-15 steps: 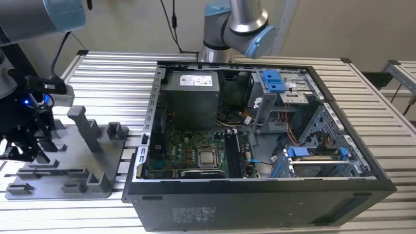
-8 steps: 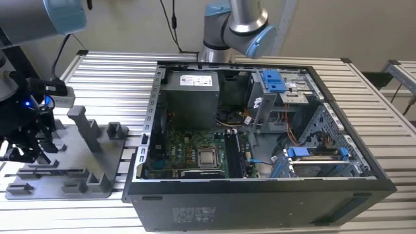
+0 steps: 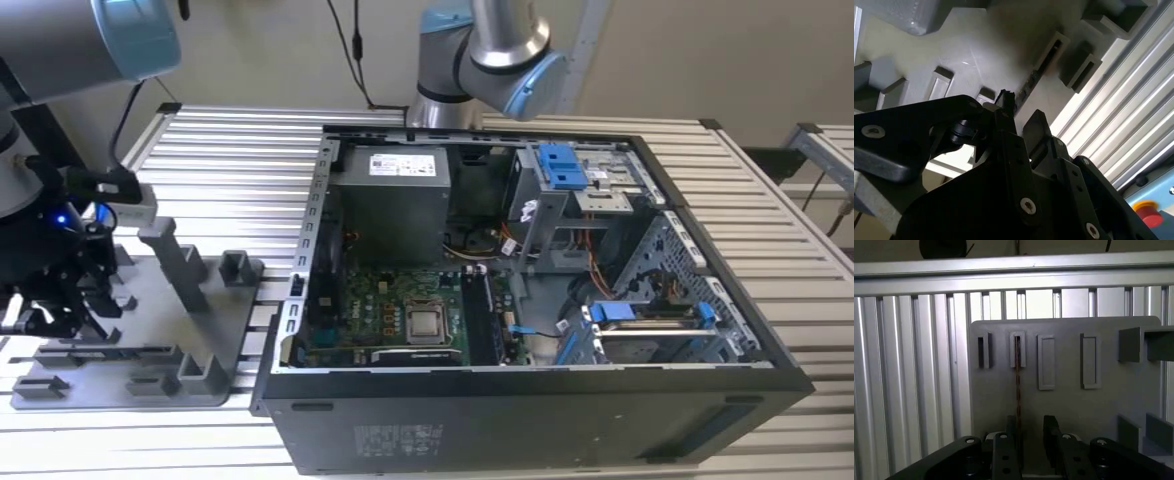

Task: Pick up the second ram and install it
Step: 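Pick up the second ram and move it above second insertion slot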

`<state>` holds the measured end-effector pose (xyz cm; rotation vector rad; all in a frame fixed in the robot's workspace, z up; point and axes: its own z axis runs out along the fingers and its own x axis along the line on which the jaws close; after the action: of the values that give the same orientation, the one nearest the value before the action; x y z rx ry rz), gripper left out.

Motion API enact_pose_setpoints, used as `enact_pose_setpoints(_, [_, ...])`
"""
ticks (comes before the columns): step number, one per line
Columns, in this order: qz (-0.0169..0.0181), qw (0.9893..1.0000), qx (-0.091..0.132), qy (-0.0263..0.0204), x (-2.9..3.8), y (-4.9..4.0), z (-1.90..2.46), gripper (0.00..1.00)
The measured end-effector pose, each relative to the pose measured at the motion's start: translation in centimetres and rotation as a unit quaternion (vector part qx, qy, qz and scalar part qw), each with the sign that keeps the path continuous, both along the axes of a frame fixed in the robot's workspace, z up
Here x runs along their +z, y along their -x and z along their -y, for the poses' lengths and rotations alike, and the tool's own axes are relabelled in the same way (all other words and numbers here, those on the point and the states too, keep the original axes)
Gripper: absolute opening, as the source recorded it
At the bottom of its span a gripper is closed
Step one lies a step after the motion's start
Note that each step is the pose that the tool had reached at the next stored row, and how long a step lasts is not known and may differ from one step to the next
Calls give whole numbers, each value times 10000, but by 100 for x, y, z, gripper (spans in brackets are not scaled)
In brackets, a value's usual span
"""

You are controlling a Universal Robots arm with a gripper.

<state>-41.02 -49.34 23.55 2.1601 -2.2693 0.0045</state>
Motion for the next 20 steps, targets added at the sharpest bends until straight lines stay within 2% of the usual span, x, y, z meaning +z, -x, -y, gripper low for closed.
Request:
enact_pose_setpoints(7, [-3, 10000, 1, 1, -125, 17, 22, 36])
enact_pose_setpoints(11, [-1, 10000, 29, 0, -200, 104, 22, 36])
enact_pose_setpoints(17, [-1, 9999, 117, -2, -310, 106, 65, 36])
enact_pose_setpoints(20, [2, 9997, 226, -15, -356, 107, 71, 36])
